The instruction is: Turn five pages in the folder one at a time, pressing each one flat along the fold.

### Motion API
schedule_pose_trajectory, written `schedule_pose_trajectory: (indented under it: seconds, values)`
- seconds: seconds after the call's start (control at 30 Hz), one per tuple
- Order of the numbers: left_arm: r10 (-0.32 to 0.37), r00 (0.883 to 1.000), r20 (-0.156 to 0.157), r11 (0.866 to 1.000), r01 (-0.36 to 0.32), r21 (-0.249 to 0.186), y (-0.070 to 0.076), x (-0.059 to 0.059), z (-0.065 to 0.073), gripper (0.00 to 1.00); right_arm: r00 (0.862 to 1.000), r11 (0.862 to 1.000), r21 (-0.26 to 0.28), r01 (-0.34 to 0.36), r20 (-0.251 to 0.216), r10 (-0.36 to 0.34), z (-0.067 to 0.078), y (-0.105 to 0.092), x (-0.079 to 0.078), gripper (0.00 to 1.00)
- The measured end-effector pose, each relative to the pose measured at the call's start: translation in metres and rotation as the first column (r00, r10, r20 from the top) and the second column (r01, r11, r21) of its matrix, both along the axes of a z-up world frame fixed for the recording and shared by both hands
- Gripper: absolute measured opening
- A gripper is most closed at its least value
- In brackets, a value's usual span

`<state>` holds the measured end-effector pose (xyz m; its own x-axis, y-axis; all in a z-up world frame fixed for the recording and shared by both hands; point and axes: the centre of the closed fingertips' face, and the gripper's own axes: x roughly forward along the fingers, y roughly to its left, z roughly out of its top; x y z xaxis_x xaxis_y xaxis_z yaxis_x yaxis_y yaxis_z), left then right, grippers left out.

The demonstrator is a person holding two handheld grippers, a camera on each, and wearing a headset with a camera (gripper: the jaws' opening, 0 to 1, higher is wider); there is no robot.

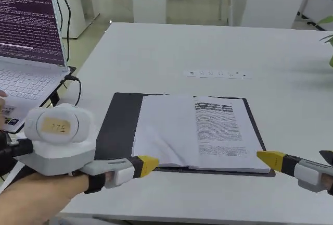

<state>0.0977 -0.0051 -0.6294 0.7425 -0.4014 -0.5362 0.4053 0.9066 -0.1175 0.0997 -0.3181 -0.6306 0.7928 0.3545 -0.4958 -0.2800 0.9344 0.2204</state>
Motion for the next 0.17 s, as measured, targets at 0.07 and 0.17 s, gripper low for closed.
schedule_pose_trajectory:
  seconds: [0.07, 0.17]
  values:
    - [0.000, 1.000, -0.005, 1.000, 0.000, -0.001, 0.0012, 0.0009, -0.0018, 0.99, 1.000, 1.000, 0.001, -0.004, -0.004, 0.004, -0.0015, 0.0021, 0.0007, 1.00]
    - [0.000, 1.000, -0.015, 1.000, 0.000, -0.009, 0.0023, 0.0043, -0.0059, 0.99, 1.000, 1.000, -0.003, -0.005, -0.003, 0.005, -0.0024, 0.0052, 0.0011, 1.00]
